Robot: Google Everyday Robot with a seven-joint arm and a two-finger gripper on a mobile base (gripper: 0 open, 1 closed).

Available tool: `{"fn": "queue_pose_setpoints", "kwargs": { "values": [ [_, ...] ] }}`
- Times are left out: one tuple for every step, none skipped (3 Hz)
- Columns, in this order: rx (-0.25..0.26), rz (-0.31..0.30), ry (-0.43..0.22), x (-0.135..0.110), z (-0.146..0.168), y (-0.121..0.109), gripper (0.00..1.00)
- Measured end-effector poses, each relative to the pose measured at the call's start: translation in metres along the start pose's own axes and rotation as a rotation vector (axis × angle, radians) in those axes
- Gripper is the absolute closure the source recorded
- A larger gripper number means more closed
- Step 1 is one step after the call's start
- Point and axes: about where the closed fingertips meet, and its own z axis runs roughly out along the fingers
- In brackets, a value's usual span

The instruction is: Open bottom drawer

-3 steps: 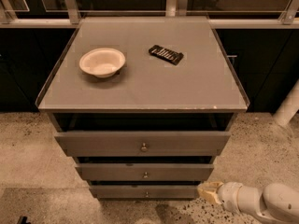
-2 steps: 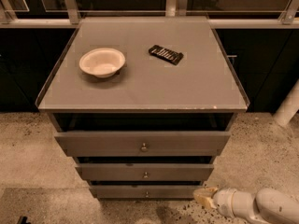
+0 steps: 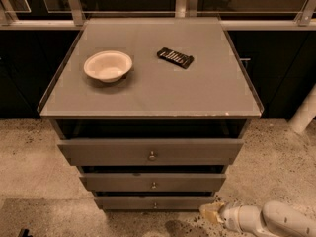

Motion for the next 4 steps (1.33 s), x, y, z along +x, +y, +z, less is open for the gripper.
{"fn": "queue_pose_setpoints", "kwargs": {
  "values": [
    [-0.004, 0.019, -0.008, 0.006, 0.004, -0.002, 1.00],
    [-0.018, 0.000, -0.048, 0.010, 0.024, -0.007, 1.00],
    [-0.019, -0.040, -0.103, 0.009, 0.061, -0.023, 1.00],
    [-0.020, -0.040, -0.104, 0.010, 0.062, -0.023, 1.00]
  ]
}}
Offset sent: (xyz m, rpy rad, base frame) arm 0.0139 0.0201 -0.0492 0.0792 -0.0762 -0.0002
